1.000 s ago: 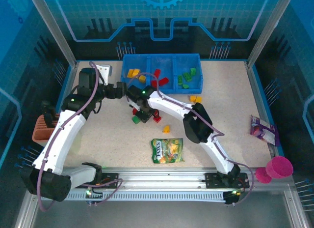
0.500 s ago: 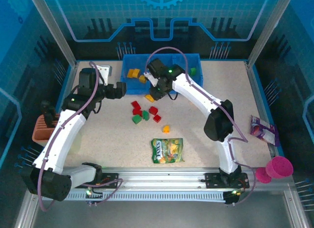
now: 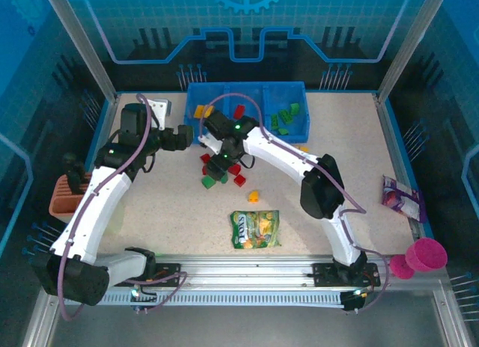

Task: Sort the legos into containers by color
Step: Pick up the lego from the center of the table.

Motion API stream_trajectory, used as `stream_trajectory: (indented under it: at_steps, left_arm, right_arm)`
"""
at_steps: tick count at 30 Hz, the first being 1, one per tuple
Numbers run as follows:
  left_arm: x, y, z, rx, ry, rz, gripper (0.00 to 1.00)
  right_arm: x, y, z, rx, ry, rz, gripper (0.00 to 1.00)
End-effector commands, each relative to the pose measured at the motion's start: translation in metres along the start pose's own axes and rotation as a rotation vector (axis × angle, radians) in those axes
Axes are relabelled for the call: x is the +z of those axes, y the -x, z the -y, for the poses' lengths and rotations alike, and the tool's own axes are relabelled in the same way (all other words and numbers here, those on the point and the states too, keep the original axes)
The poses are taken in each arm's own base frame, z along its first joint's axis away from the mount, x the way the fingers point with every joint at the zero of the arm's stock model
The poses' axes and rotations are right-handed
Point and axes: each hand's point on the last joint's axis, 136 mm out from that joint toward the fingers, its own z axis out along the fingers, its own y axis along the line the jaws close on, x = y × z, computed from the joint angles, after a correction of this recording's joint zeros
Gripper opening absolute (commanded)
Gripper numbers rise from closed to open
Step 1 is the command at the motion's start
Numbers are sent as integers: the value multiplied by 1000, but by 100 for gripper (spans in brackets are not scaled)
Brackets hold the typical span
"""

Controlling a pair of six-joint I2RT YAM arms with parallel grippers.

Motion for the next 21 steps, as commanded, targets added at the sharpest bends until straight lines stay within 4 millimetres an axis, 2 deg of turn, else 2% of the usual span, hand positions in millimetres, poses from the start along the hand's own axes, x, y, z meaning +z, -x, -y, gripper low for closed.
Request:
stream_trajectory:
  at_steps: [1, 6, 11, 14, 18, 20, 21]
  left_arm:
    - [4, -2, -1, 3, -12, -5, 99]
    - [4, -2, -1, 2, -13, -8, 99]
    - [5, -3, -1, 3, -11, -10, 99]
    - [5, -3, -1, 2, -9, -10, 99]
    - [5, -3, -2, 0, -8, -10, 99]
    - [5, -2, -2, 0, -9, -10, 99]
    - [5, -3, -2, -2, -9, -12, 99]
  right_arm:
    - [24, -8, -9, -47, 12, -47, 86]
    - [42, -11, -15, -73, 18, -74, 84]
    - [55, -16, -19, -76, 35, -94, 78]
    - [65, -20, -23, -90, 42, -110, 70]
    - [68, -22, -23, -94, 37, -115, 56]
    - [70, -22, -23, -93, 35, -113, 51]
    - [79, -27, -22, -92, 33, -132, 51]
